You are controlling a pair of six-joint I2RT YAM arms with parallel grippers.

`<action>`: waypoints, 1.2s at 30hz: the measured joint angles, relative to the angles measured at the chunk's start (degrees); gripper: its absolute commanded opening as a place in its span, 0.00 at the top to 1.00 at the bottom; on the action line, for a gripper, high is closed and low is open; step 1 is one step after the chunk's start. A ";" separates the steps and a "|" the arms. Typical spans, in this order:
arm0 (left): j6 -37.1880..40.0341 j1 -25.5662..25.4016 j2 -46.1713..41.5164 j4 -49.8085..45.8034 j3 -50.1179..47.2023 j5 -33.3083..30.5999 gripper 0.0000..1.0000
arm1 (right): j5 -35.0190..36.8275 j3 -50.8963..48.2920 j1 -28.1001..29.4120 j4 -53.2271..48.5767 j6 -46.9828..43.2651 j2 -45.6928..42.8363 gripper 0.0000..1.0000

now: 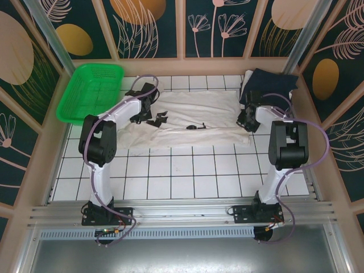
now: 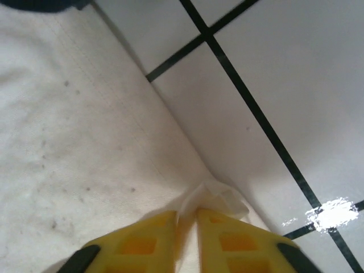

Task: Fold and stack the t-shirts

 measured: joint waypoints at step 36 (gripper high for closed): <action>-7.30 -0.07 -14.43 12.31 -33.09 -0.11 0.43 | -0.52 -22.18 6.21 9.01 1.36 -13.94 0.54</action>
